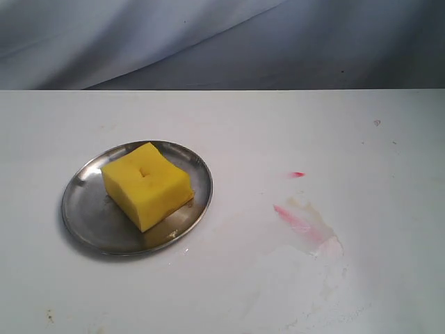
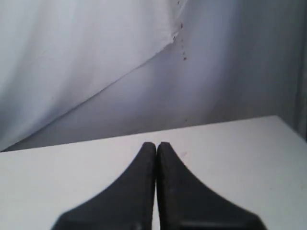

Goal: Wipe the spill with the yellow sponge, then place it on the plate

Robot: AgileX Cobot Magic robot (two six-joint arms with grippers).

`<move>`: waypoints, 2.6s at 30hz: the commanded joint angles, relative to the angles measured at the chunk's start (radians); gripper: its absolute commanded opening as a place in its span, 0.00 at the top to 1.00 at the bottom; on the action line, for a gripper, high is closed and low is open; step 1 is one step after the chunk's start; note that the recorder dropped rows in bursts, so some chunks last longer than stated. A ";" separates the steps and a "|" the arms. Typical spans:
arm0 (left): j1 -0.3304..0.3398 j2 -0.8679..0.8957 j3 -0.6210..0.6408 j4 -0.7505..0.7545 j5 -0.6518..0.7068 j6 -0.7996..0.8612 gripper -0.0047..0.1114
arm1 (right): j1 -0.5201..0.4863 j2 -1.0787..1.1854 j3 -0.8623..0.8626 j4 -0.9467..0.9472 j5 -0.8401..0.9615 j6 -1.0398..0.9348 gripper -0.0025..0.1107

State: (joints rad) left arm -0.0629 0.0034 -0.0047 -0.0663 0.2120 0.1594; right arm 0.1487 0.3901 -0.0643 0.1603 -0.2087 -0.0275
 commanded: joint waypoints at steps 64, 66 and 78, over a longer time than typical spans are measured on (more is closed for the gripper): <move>-0.006 -0.003 0.005 -0.003 -0.007 0.000 0.96 | -0.057 -0.390 0.064 -0.115 0.167 0.036 0.98; -0.006 -0.003 0.005 -0.003 -0.007 0.000 0.96 | -0.057 -0.390 0.064 -0.115 0.167 0.036 0.98; -0.006 -0.003 0.005 -0.003 -0.007 0.000 0.96 | -0.057 -0.390 0.064 -0.115 0.167 0.036 0.98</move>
State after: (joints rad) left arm -0.0629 0.0034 -0.0047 -0.0663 0.2120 0.1594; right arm 0.0969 0.0060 -0.0038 0.0603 -0.0386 0.0192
